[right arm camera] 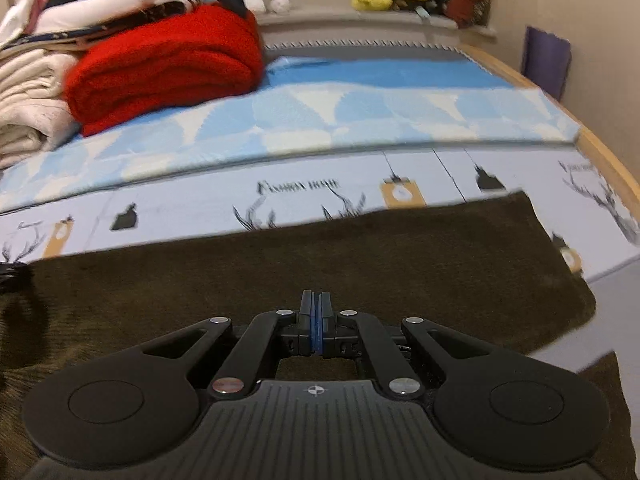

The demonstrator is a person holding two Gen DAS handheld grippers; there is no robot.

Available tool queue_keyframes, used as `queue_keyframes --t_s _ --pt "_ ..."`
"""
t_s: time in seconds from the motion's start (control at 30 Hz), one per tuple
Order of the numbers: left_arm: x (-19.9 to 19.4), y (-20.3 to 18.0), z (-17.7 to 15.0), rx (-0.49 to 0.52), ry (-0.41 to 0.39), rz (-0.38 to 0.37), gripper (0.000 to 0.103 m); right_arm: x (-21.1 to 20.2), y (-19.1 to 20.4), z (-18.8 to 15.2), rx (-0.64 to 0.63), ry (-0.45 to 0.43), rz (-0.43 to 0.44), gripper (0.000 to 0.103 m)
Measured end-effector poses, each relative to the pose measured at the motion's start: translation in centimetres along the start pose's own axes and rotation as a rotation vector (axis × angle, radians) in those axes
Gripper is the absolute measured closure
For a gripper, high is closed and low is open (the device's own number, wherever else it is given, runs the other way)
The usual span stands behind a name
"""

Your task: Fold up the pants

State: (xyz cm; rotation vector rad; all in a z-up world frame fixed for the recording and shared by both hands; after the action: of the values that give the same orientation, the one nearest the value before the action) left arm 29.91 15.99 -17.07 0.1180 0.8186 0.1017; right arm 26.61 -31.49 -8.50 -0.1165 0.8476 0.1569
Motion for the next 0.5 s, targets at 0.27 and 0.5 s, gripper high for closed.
queue_keyframes --t_s 0.27,0.5 --pt "-13.1 -2.3 -2.6 0.008 -0.027 -0.081 0.101 -1.4 -0.3 -1.4 0.012 0.011 -0.001 0.102" --pt "-21.4 -5.1 -9.8 0.021 0.033 -0.154 0.101 -3.4 0.0 -2.4 0.019 0.001 0.012 0.102"
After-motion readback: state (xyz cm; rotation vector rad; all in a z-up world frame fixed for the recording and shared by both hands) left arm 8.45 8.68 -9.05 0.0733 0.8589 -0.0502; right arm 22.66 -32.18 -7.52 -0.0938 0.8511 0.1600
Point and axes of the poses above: each gripper's, at about its wrist camera, not at the fingertips, and x roughly the way its jaws point, y to its left, z to its top, the point moved 5 cm from there along x, roughly the way its jaws point, and after that the axes turned 13 degrees about -x, right-handed, at the moved point
